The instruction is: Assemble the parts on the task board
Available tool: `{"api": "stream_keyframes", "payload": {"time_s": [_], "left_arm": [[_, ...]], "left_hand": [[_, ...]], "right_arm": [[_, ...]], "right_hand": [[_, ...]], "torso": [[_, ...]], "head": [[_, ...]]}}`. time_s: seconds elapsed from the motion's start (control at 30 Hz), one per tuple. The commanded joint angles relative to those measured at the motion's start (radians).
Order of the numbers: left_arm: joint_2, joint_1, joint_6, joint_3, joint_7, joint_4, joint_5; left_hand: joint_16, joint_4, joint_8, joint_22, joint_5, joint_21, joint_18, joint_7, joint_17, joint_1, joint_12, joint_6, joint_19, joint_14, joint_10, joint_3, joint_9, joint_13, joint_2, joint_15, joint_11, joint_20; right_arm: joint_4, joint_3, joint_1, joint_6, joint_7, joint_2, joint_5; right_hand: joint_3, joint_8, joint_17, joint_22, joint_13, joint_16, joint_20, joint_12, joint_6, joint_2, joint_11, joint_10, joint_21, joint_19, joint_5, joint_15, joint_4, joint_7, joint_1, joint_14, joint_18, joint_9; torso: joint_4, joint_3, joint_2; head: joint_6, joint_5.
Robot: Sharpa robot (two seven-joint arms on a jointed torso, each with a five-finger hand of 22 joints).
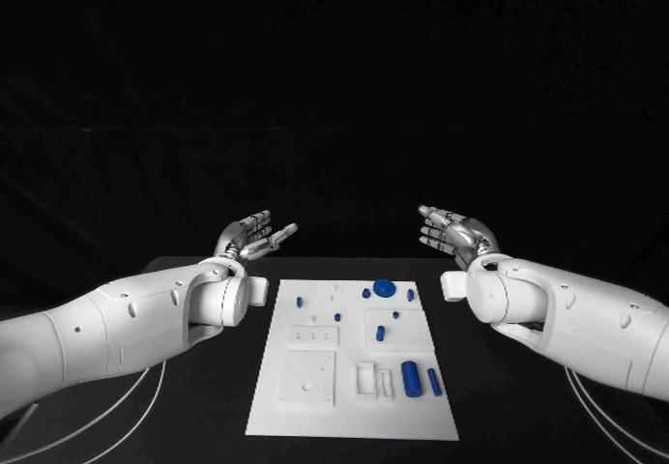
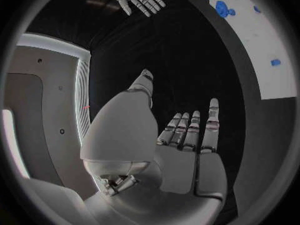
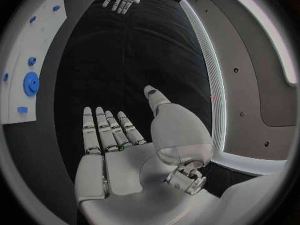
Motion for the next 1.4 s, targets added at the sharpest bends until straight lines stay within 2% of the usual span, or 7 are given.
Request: {"api": "stream_keyframes", "payload": {"time_s": [0.03,0.33,0.6,0.73,0.87,1.2,1.4], "left_arm": [[0.014,0.02,0.126,-0.013,-0.058,-0.034,0.023],[0.019,0.029,0.137,-0.02,-0.064,-0.049,0.025],[-0.013,0.029,0.143,-0.02,-0.064,-0.001,-0.024],[-0.032,0.03,0.152,-0.02,-0.057,0.033,-0.06],[-0.055,0.034,0.176,-0.02,-0.058,0.07,-0.085],[-0.125,0.051,0.242,-0.013,-0.061,0.199,-0.114],[-0.156,0.061,0.259,-0.007,-0.062,0.259,-0.115]], "left_hand": [[0.007,0.006,0.003,0.001,0.004,0.004,0.014,0.002,0.001,0.018,0.003,0.008,0.011,0.009,0.008,0.002,0.001,0.001,-0.003,0.002,0.001,0.002],[0.009,-0.005,0.005,0.005,0.0,0.01,0.017,0.02,0.003,0.018,0.005,0.038,0.054,0.058,0.047,0.013,0.003,0.003,0.021,0.007,0.016,0.002],[0.048,-0.265,0.017,0.022,0.051,0.078,-0.015,0.073,0.023,-0.019,0.017,0.254,0.237,0.519,0.328,0.012,0.013,0.015,0.158,0.05,0.075,-0.079],[0.094,-0.311,0.031,0.045,0.051,0.143,-0.044,0.072,0.032,-0.002,0.053,0.457,0.333,0.678,0.648,0.002,0.024,0.021,0.192,0.005,0.055,-0.144],[0.123,-0.339,0.045,0.073,0.052,0.2,-0.071,0.054,0.038,0.012,0.033,0.594,0.389,0.777,0.743,0.013,0.031,0.024,0.211,-0.04,0.024,-0.2],[0.14,-0.448,0.036,0.309,0.053,0.525,-0.103,0.049,0.067,-0.038,0.029,0.612,0.229,0.856,0.777,0.03,0.03,0.025,0.231,-0.073,0.009,-0.252],[0.142,-0.449,0.036,0.284,0.051,0.5,-0.097,0.05,0.068,-0.047,0.029,0.61,0.251,0.858,0.771,0.024,0.03,0.025,0.228,-0.072,0.011,-0.247]], "right_arm": [[-0.048,0.006,0.014,0.224,-0.142,0.013,-0.075],[-0.108,0.016,0.032,0.307,-0.199,0.027,-0.097],[-0.169,0.016,0.032,0.222,-0.164,0.039,-0.623],[-0.179,0.017,0.031,0.239,-0.188,0.051,-0.848],[-0.175,0.017,0.032,0.267,-0.23,0.061,-1.025],[-0.168,0.023,0.037,0.274,-0.34,0.093,-1.422],[-0.174,0.023,0.038,0.268,-0.366,0.11,-1.538]], "right_hand": [[-0.006,0.009,0.003,0.003,0.004,0.009,-0.002,0.009,0.043,-0.005,0.006,0.043,0.011,0.037,-0.022,0.01,-0.039,0.04,0.106,0.041,0.005,0.003],[0.013,0.017,0.012,0.017,0.014,0.017,-0.053,0.019,0.258,-0.025,-0.004,0.278,0.045,0.268,-0.019,0.008,-0.121,0.027,0.181,0.266,-0.032,0.012],[0.145,0.032,0.036,0.035,0.023,0.041,-0.17,0.027,0.587,-0.051,-0.073,0.597,0.149,0.576,0.032,-0.108,-0.184,-0.008,0.156,0.695,-0.037,0.026],[0.146,0.034,0.103,0.097,0.023,0.146,-0.258,0.028,0.633,-0.066,-0.105,0.649,0.289,0.798,0.019,-0.191,-0.202,-0.019,0.166,0.941,-0.015,0.028],[0.152,0.03,0.309,0.18,0.023,0.458,-0.314,0.027,0.651,-0.088,-0.119,0.664,0.424,0.895,0.019,-0.224,-0.223,-0.03,0.158,0.942,-0.028,0.027],[0.254,0.03,0.584,0.394,0.023,0.728,-0.316,0.026,0.649,-0.138,-0.12,0.653,0.659,0.879,-0.027,-0.222,-0.221,-0.038,0.154,0.892,-0.013,0.027],[0.27,0.03,0.576,0.442,0.023,0.768,-0.31,0.027,0.643,-0.157,-0.118,0.645,0.682,0.889,-0.037,-0.215,-0.218,-0.039,0.163,0.89,-0.008,0.027]], "torso": [[0.0003,0.0,0.0],[0.0003,0.0,0.0],[0.0078,-0.0063,0.004],[0.0148,-0.0135,0.009],[0.0219,-0.0182,0.015],[0.056,-0.0262,0.047],[0.079,-0.0302,0.064]], "head": [[0.0,0.0],[0.0,0.0],[-0.021,0.0],[-0.02,-0.005],[-0.019,-0.011],[0.0,-0.041],[0.002,-0.059]]}}
